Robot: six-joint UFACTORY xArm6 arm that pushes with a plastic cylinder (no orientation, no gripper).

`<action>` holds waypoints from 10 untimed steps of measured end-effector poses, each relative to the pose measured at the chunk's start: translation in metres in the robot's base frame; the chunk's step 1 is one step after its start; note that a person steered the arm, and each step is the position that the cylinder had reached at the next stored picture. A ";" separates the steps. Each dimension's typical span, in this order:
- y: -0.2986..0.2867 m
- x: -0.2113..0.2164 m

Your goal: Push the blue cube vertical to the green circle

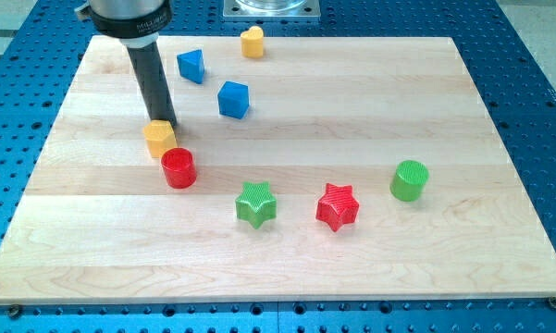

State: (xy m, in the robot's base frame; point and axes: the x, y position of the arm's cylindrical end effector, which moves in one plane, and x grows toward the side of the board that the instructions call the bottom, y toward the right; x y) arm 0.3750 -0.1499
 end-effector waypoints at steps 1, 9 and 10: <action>0.050 -0.017; 0.173 0.047; 0.206 0.091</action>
State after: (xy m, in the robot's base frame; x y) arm 0.4656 0.0563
